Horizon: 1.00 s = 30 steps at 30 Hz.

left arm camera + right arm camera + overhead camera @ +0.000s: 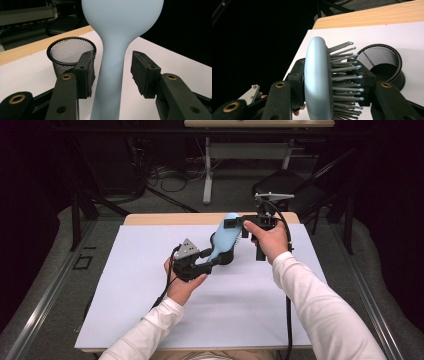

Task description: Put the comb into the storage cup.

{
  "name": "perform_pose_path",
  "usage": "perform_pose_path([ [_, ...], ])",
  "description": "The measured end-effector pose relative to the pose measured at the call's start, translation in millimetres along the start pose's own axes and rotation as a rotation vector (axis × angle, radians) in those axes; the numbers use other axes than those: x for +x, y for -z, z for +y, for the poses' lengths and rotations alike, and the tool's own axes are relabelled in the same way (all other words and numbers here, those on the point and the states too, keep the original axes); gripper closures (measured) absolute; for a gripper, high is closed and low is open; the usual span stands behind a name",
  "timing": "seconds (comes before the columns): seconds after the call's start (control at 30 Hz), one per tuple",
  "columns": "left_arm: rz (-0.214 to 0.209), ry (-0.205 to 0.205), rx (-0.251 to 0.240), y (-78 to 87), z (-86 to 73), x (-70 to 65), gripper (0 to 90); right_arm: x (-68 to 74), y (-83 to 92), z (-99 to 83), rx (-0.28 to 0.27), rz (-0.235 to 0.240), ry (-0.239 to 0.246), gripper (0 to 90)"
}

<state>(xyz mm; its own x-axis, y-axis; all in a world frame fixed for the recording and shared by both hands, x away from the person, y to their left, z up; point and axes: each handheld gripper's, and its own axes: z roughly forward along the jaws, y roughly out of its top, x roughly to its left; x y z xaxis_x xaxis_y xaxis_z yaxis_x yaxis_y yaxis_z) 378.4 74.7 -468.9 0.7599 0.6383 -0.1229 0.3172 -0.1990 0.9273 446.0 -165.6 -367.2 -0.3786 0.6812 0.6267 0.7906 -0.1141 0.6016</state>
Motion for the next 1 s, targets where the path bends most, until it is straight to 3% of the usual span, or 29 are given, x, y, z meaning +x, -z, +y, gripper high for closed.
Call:
perform_pose_path([
  [0.47,0.003,0.018,0.003,1.5,0.1,3.0,47.1,-7.5,5.7,4.7,-0.026,-0.03,-0.005,52.1],
  [0.8,0.044,-0.011,0.03,1.8,-0.1,4.6,43.2,-11.6,8.6,6.0,-0.036,-0.049,-0.003,52.1],
  [1.0,0.038,-0.026,0.013,2.5,1.3,5.7,43.3,-10.9,7.4,5.8,-0.034,-0.05,0.004,52.1],
])
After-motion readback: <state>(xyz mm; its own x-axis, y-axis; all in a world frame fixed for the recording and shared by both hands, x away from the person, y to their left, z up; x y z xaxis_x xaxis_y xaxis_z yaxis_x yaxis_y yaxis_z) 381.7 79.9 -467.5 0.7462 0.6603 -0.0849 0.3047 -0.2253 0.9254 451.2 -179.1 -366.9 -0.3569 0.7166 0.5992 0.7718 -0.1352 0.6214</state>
